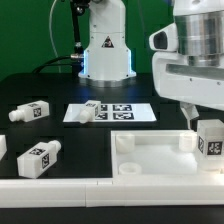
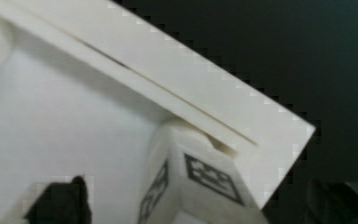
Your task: Assemble square table
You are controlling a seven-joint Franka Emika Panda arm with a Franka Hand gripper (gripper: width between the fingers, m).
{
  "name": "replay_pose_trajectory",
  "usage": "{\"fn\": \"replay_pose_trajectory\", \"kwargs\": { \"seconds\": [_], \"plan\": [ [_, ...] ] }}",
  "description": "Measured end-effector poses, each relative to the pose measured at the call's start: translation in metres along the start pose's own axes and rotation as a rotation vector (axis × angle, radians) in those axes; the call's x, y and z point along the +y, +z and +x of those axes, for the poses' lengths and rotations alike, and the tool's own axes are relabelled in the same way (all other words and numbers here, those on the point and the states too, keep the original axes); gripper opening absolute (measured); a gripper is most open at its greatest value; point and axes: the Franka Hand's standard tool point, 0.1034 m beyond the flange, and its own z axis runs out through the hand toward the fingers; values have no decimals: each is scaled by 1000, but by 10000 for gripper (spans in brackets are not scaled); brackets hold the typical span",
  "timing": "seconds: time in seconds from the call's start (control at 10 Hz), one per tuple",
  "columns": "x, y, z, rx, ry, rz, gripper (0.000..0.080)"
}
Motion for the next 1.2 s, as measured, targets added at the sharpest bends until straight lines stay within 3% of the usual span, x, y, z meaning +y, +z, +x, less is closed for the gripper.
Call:
{"fn": "replay_pose_trajectory", "kwargs": {
  "seconds": [0.1, 0.3, 0.6, 0.7, 0.8, 0.9, 1.0, 1.2],
  "plan": [
    [1, 0, 1, 1, -67, 0, 637],
    [1, 0, 1, 2, -211, -2, 646],
    [-1, -2, 3, 45, -677, -55, 648],
    [-3, -1, 1, 50, -685, -47, 648],
    [-2, -2, 3, 51, -678, -47, 507],
    [-2, -2, 3, 51, -671, -47, 507],
    [-1, -2, 3, 51, -659, -48, 323],
    [1, -3, 8, 58, -517, -46, 293]
  ]
}}
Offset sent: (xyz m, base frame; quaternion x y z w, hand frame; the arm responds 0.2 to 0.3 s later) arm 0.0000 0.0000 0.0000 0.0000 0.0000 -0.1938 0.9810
